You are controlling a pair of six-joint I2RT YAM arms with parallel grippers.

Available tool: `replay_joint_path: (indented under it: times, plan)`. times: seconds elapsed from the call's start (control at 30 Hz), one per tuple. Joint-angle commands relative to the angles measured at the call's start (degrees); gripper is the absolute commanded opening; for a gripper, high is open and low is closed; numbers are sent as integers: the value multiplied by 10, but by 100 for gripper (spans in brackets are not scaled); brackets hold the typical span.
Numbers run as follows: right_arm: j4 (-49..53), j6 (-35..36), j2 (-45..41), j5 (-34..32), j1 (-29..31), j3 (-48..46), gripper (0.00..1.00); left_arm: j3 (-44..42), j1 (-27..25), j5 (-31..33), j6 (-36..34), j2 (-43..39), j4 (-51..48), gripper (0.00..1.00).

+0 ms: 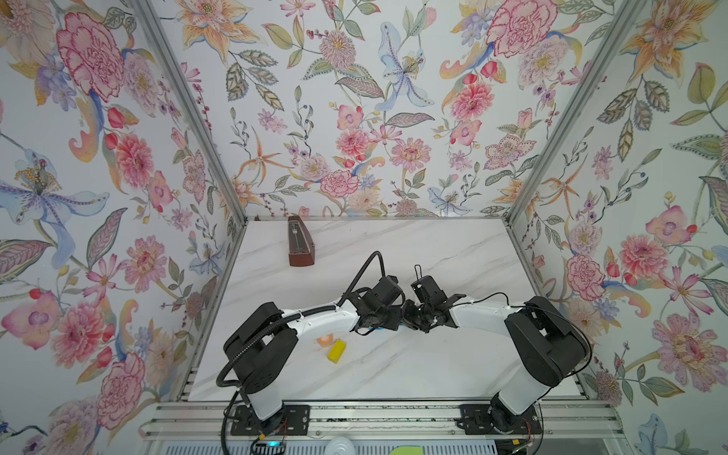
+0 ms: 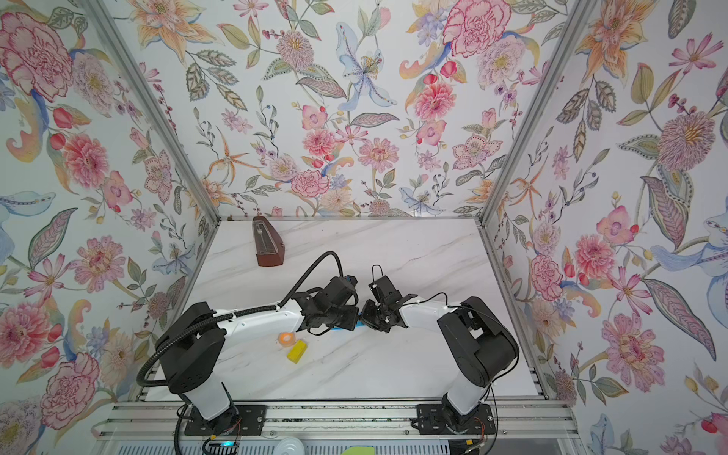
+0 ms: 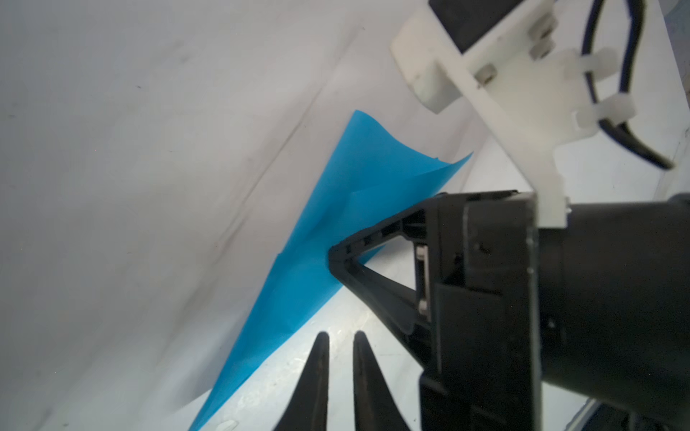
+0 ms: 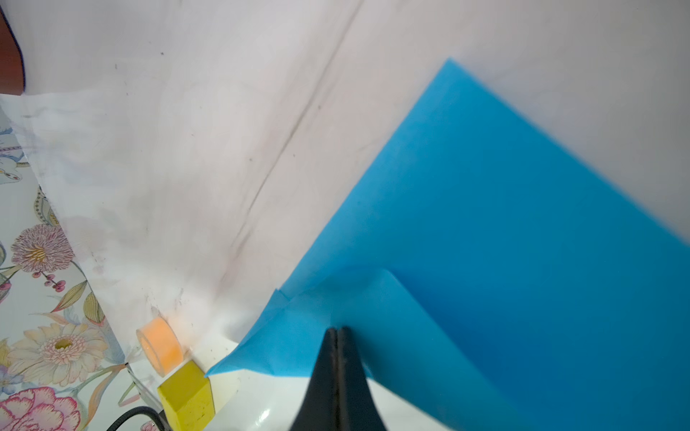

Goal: Fold a paper plane with a square sheet of paper (fold left side to right side)
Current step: 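Lower the right gripper to fold the flap down while the left gripper presses it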

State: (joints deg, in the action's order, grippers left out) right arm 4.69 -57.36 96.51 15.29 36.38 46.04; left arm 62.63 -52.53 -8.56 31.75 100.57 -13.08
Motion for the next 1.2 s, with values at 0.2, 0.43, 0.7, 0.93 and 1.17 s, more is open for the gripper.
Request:
replay_joint_path:
  times: [0.2, 0.43, 0.7, 0.93, 1.17]
  plan:
    - [62, -10, 21, -37, 12, -24, 0, -30, 8, 10, 47, 55, 62, 12]
    - [69, -11, 14, -39, 14, -24, 0, -72, 24, 15, 48, 54, 73, 7]
    - [98, -2, -15, -40, 15, -11, 0, -96, 30, 12, 38, 69, 82, 5]
    - [113, 48, -41, -7, 14, 28, 5, -89, 37, -6, 14, 74, 77, 3]
    - [59, 53, -19, 62, 14, 35, 3, -91, 37, -20, 20, 74, 86, 2]
